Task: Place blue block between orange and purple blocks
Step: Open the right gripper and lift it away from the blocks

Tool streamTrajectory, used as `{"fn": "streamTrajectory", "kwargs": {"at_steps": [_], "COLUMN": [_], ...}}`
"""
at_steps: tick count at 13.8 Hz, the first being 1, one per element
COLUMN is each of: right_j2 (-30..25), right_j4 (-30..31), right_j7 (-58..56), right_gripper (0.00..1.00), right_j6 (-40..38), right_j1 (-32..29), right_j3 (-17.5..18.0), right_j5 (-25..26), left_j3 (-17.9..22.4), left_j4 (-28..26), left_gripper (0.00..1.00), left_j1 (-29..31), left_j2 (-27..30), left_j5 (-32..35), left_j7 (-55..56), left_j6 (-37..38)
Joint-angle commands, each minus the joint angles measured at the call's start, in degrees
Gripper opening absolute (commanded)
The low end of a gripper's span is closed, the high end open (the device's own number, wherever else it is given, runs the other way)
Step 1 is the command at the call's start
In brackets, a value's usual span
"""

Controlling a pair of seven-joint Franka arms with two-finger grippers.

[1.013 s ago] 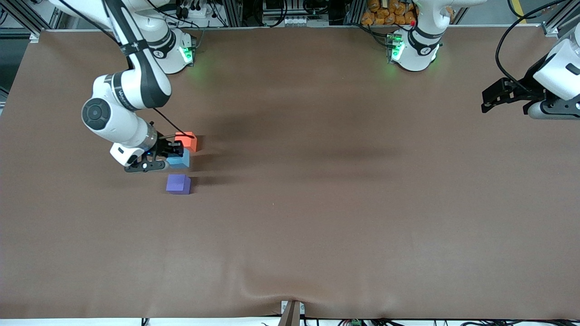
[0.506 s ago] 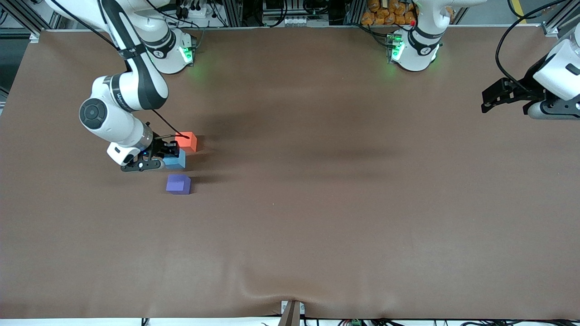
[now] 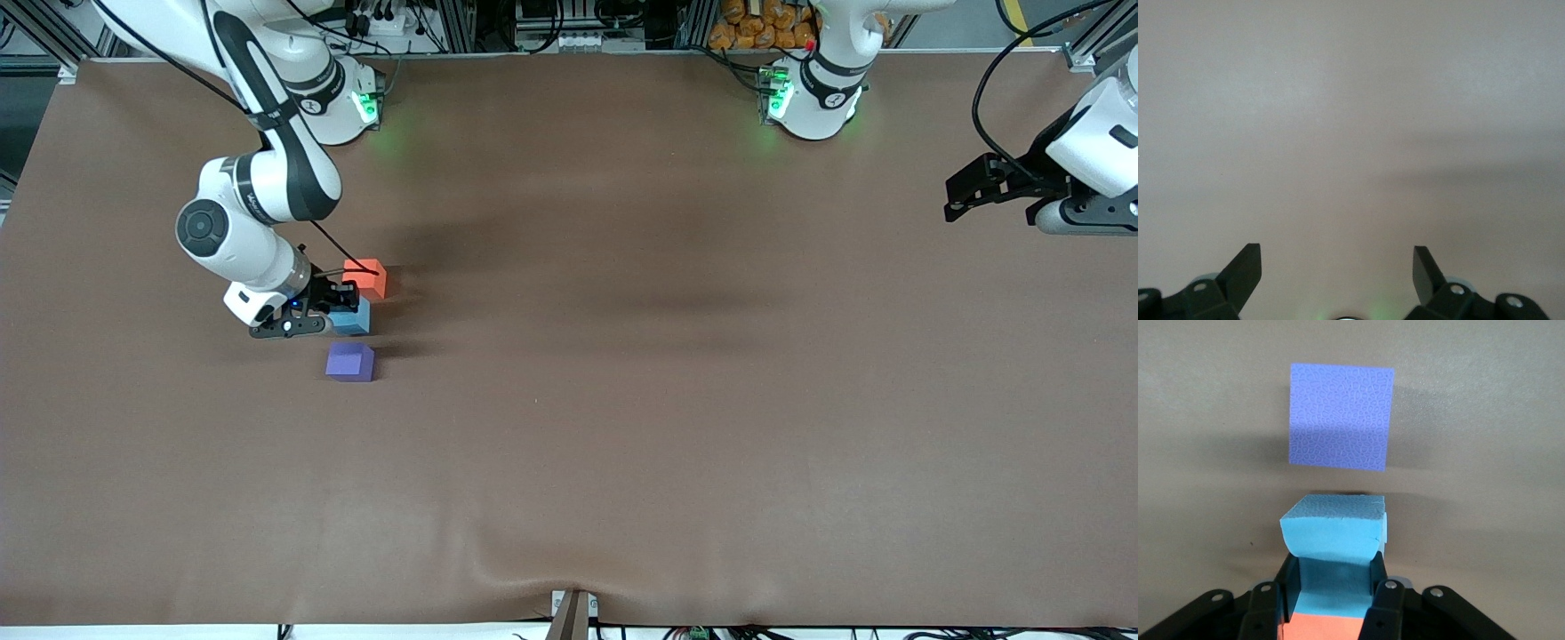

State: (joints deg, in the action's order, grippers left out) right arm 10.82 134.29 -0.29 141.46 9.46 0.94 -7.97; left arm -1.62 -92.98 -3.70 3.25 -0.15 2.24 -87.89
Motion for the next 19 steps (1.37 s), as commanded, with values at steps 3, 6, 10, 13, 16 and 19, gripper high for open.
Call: {"fn": "streamTrajectory", "kwargs": {"at_steps": [3,6,10,13,16,19], "right_j2": [1.6,2.5,2.8,2.9,3.7,3.8], "right_j4": [2.4,2.5,2.5,2.5,2.3,1.9], "right_j7": [-1.4,-1.4,-1.4,-1.4,-1.3,-1.3], "right_gripper": [0.00,0.00,0.00,0.00,0.38,1.00], "right_j6": [6.6,7.6,7.8,7.8,7.8,7.0], "right_j1": [1.0,1.5,1.4,0.8,0.7,0.7], "right_j3": [0.4,0.4,0.4,0.4,0.4,0.4], "right_j5": [-2.9,-3.3,-3.3,-3.3,-3.5,-6.0], "left_j3": [-0.3,-0.3,-0.3,-0.3,-0.2,-0.2], "left_j4": [0.5,0.5,0.5,0.5,0.5,0.6], "left_gripper": [1.00,1.00,1.00,1.00,1.00,1.00], "left_j1": [0.4,0.4,0.4,0.4,0.4,0.4], "left_j2": [-0.3,-0.3,-0.3,-0.3,-0.3,-0.3], "left_j5": [0.8,0.8,0.8,0.8,0.8,0.8], "left_j7": [-0.4,-0.4,-0.4,-0.4,-0.5,-0.5], "left_j6": [-0.3,-0.3,-0.3,-0.3,-0.3,-0.3]}}
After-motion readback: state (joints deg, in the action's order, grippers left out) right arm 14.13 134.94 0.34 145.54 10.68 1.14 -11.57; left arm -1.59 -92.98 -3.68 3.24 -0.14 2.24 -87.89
